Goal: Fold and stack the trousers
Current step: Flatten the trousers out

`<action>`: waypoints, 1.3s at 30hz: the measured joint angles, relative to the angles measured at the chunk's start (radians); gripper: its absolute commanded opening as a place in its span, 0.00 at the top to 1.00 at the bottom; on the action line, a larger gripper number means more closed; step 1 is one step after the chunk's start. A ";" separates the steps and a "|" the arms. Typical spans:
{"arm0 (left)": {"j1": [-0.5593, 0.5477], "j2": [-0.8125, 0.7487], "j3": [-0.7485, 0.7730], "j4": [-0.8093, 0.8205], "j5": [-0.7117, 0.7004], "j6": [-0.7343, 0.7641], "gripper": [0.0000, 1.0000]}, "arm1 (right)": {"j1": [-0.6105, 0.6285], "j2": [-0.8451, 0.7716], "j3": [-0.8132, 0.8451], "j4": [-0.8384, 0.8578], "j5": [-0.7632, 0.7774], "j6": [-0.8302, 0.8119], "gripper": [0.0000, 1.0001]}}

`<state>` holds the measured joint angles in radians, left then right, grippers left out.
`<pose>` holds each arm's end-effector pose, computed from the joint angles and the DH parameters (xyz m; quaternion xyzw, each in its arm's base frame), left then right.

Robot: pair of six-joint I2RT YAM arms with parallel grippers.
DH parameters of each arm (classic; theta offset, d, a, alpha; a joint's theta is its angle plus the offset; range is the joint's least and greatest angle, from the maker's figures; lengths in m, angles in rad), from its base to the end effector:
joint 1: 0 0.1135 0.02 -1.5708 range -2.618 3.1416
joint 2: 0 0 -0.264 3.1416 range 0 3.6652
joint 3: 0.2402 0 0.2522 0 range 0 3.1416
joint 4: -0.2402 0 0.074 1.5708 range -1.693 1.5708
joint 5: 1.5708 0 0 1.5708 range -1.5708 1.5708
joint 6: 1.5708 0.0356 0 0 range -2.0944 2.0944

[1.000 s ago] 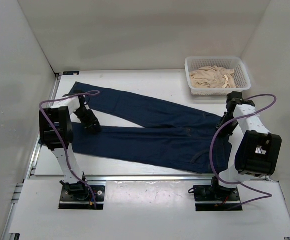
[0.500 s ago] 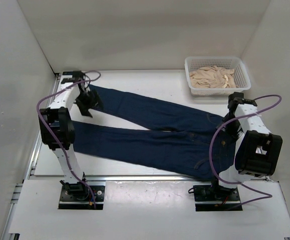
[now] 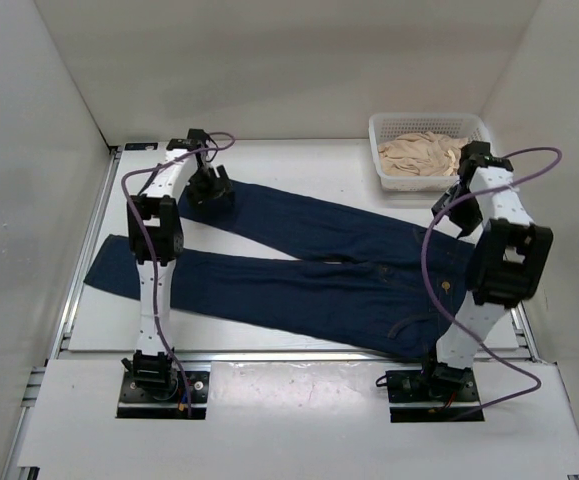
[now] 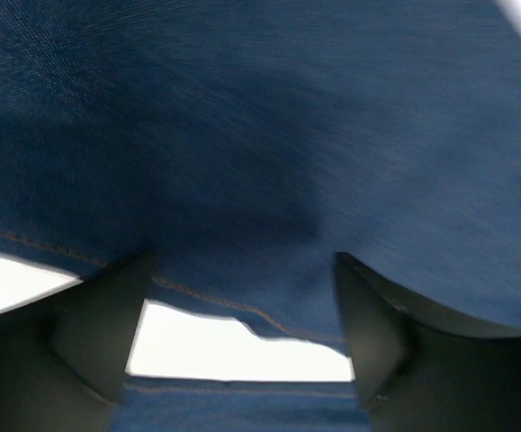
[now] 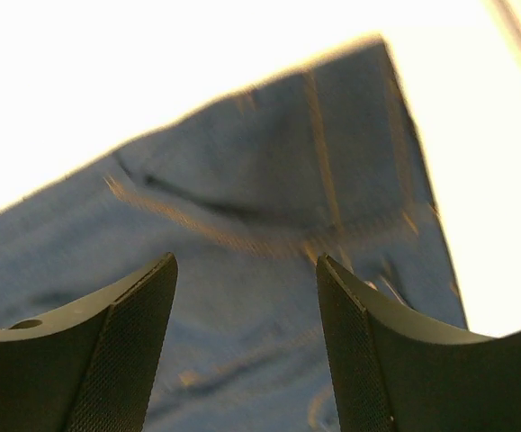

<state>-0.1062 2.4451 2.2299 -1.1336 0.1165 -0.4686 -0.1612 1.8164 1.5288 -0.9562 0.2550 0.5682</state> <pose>0.4955 -0.0570 0.1825 -0.1724 0.9771 -0.0868 0.0896 0.3647 -0.0684 0.2549 0.3684 0.9069 -0.0902 0.1835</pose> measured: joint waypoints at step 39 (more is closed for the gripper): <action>0.350 0.046 0.126 0.035 0.084 -0.016 0.87 | 0.162 0.172 0.230 0.264 -0.025 -0.025 0.46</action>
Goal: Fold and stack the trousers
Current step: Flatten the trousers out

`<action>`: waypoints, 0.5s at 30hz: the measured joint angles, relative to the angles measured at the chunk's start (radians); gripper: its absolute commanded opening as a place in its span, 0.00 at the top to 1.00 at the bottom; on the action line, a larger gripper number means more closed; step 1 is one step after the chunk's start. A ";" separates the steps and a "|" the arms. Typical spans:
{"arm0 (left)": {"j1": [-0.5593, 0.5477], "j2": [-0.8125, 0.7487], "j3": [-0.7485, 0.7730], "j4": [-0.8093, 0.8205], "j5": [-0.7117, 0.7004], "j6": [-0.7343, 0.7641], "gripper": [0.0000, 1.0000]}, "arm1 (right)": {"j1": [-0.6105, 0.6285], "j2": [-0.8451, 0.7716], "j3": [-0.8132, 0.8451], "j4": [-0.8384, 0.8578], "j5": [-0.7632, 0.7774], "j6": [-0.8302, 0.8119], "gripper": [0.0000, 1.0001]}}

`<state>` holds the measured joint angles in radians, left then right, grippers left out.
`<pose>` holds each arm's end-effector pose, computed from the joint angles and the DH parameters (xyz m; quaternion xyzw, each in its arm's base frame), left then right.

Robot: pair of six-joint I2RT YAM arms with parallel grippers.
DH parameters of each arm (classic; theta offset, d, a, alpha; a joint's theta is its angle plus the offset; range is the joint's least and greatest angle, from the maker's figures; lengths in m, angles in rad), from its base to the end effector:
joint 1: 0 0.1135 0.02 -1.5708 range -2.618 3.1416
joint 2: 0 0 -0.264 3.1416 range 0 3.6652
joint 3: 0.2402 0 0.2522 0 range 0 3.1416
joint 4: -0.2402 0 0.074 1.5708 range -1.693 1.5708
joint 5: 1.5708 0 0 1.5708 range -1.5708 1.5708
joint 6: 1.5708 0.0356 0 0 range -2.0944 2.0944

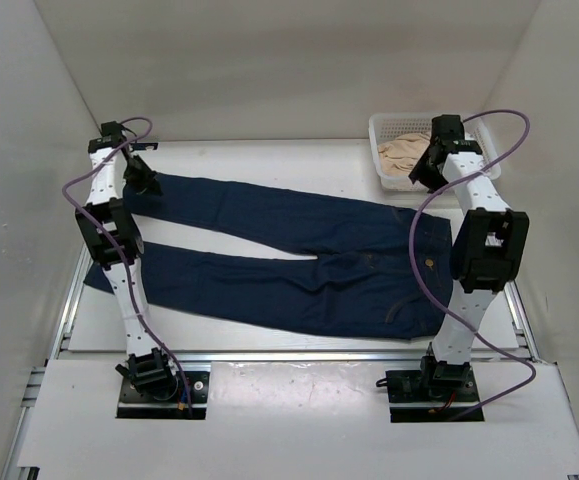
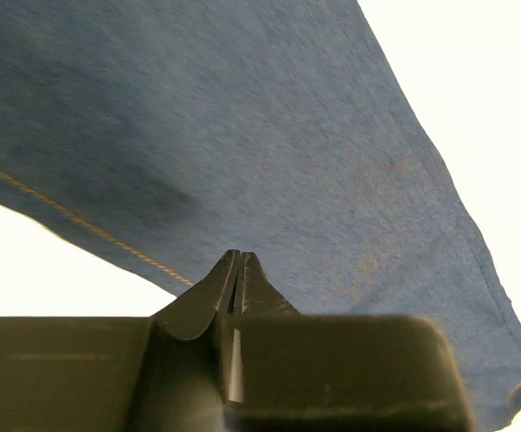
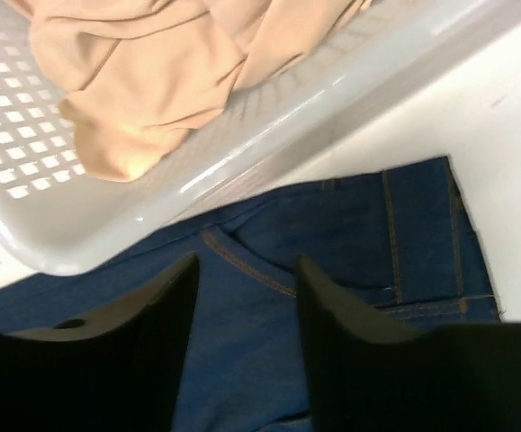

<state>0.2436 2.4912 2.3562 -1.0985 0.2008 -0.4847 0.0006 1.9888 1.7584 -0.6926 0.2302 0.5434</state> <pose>0.5034 0.1178 0.1971 -0.3336 0.9225 -0.1182 0.1539 0.4449 -0.0079 0.2706 0.2877 0.8975 -0.0199 0.3338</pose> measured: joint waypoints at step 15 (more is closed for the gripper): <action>0.053 -0.483 -0.613 0.038 -0.001 0.069 0.83 | -0.042 -0.648 -0.669 -0.050 -0.132 0.078 0.68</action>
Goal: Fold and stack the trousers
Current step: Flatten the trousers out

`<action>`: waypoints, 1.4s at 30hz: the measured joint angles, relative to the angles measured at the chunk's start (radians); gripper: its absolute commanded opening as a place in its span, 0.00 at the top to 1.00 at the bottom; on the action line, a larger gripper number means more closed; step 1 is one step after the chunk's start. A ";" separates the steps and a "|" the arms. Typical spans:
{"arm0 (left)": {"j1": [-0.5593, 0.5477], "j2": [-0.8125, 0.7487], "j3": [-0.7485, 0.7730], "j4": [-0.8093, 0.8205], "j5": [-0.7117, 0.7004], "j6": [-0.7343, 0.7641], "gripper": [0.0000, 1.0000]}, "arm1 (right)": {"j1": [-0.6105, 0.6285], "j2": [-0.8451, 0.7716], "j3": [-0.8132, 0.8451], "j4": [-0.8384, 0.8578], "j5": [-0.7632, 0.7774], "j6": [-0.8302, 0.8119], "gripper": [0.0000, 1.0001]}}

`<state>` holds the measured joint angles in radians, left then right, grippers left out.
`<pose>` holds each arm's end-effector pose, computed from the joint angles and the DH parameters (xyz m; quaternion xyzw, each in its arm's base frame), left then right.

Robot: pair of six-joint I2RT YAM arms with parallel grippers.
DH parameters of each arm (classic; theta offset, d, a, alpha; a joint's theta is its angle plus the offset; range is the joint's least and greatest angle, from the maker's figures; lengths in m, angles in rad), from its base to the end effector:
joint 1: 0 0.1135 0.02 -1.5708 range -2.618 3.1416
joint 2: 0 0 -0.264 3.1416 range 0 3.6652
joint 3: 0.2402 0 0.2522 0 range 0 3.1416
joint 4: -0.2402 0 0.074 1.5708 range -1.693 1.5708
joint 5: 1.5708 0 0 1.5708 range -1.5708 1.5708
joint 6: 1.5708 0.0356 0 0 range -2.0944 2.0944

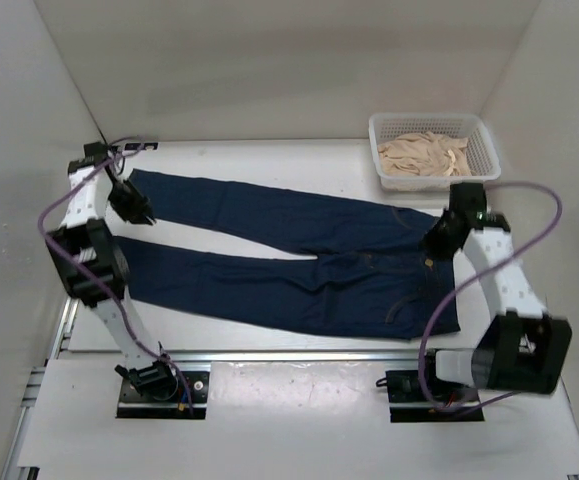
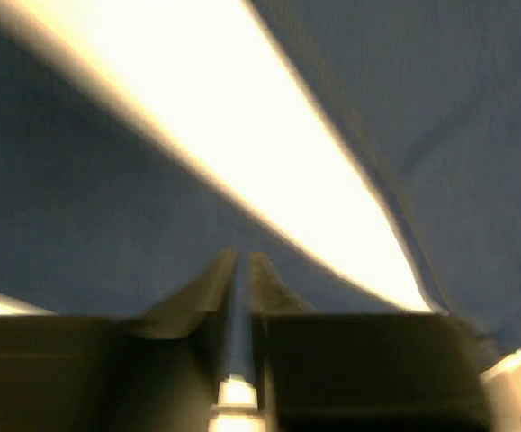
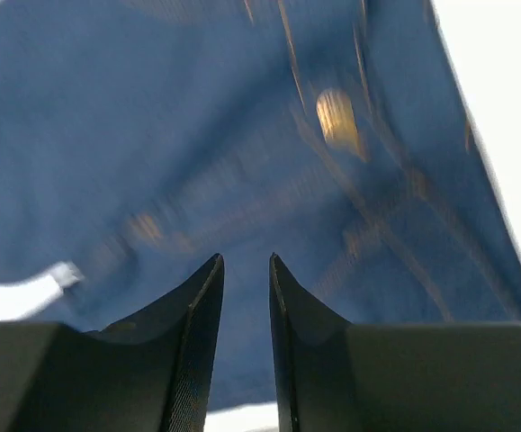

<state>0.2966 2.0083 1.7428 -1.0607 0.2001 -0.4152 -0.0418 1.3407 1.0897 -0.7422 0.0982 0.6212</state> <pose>0.3945 0.1132 0.2406 -0.3327 0.9299 -0.1062 0.1153 0.2713 -0.0148 0.2761 0.3248 0.9008 0.0362 0.2860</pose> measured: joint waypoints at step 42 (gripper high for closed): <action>-0.157 0.430 0.448 -0.080 0.035 -0.004 0.84 | 0.003 0.214 0.054 -0.045 0.050 0.172 0.55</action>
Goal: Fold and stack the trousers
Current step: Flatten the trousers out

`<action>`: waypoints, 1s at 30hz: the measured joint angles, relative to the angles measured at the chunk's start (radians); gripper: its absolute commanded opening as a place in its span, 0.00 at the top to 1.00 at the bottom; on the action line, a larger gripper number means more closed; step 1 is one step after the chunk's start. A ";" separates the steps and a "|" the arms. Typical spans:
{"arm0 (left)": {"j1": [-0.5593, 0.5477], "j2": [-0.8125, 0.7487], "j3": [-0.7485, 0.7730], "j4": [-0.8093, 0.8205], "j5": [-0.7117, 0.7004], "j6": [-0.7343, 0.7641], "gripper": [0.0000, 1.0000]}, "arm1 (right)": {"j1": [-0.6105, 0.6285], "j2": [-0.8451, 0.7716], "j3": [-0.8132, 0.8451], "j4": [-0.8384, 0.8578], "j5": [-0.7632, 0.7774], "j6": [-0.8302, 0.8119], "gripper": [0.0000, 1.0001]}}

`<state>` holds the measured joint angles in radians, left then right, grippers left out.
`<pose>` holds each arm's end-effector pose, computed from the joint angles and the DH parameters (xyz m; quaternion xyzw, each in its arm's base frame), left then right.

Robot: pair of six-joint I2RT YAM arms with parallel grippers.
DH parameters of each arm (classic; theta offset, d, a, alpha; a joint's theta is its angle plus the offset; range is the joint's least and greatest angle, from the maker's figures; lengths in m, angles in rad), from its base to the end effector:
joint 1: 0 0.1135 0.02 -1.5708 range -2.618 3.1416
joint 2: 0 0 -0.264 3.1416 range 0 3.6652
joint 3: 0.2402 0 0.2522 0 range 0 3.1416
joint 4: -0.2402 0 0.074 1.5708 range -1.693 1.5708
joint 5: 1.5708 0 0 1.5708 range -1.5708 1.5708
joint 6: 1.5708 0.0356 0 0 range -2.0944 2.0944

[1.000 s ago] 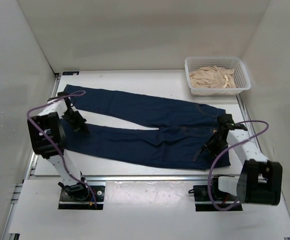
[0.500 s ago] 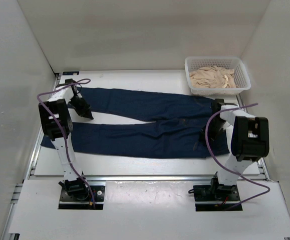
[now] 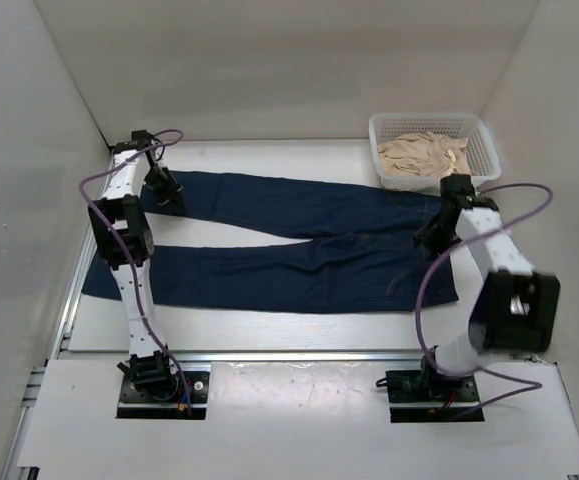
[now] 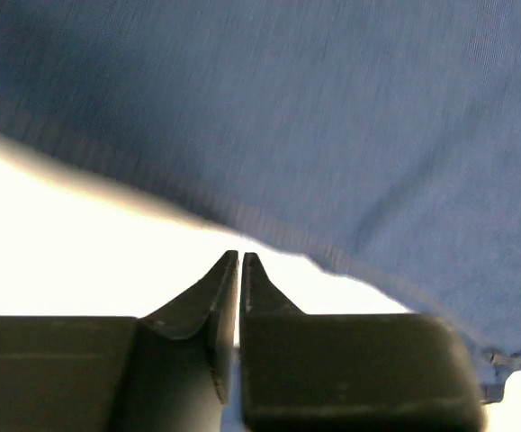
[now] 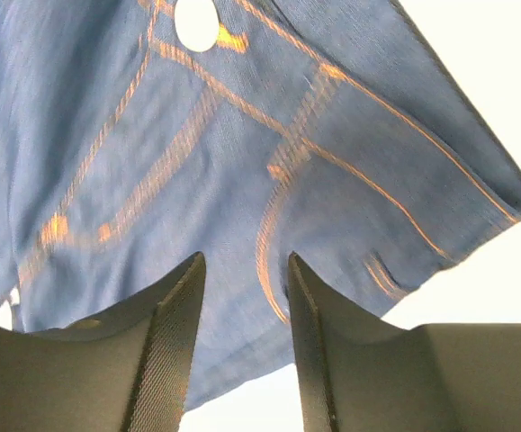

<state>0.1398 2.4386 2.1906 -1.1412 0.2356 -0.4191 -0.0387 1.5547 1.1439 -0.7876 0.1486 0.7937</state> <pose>0.4896 0.0605 0.1754 -0.2625 0.9536 -0.1284 0.0729 0.3036 -0.0170 0.2329 0.4088 0.8908 0.0002 0.1985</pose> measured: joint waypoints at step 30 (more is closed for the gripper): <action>0.033 -0.690 -0.932 0.161 -0.014 0.043 0.86 | 0.000 -0.093 -0.354 0.060 -0.172 -0.047 0.79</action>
<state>0.1730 1.7481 1.2591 -0.9802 0.2214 -0.3763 -0.0383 1.4616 0.7895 -0.7280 -0.0238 0.7464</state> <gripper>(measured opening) 0.139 0.261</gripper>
